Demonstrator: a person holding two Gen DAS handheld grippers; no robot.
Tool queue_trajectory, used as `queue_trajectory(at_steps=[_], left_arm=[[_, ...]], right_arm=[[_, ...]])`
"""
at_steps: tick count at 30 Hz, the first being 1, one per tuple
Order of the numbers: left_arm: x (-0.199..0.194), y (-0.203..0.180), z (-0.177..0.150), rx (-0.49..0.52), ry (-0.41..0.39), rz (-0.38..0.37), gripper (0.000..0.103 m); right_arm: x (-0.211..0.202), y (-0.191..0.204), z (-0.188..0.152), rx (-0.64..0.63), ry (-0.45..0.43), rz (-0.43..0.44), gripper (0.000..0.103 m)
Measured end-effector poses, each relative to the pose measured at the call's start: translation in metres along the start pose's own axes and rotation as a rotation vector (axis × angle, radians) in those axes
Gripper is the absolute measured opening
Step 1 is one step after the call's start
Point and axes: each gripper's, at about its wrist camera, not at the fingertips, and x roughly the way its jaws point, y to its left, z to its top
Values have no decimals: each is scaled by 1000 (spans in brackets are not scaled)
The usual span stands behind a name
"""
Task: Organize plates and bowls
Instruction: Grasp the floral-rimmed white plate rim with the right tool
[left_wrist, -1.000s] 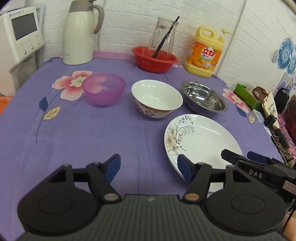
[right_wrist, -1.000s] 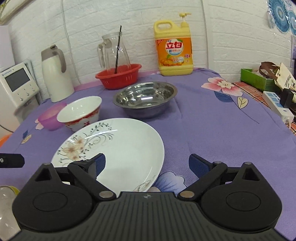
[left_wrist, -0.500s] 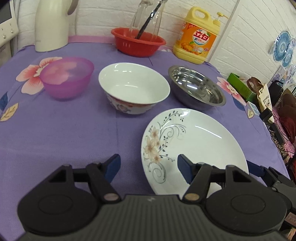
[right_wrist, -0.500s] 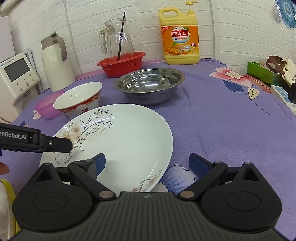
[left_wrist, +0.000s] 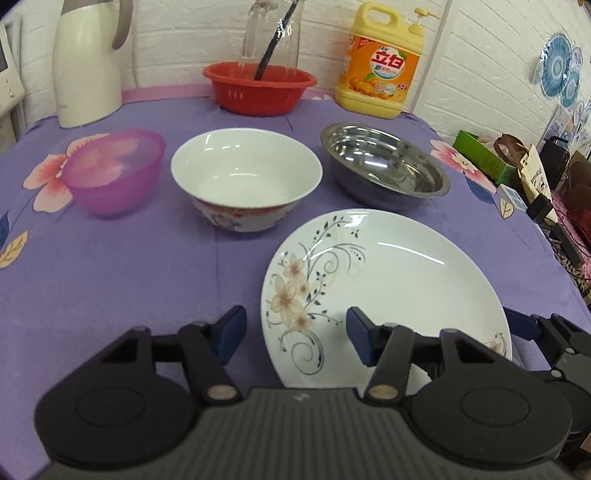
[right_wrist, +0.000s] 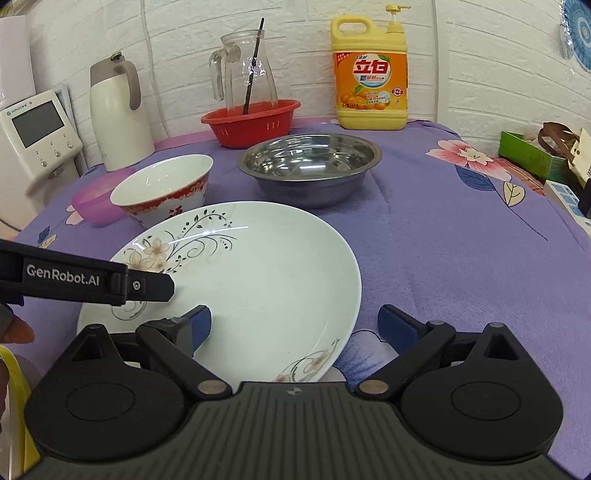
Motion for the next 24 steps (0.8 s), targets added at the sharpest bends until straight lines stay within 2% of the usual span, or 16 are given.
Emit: queue_trajectory(at_steps=[2,10,24], left_arm=[[1,-2,0,13,-2,20,51],[2,-7,-2,20,-16,45,52],[0,-15,-4,36,-8,49,52]], right_arm=[[1,2,1,-9,3,11,103],[5,8,5,-40,9,52,103],[4,4,3,-53,19,70,103]])
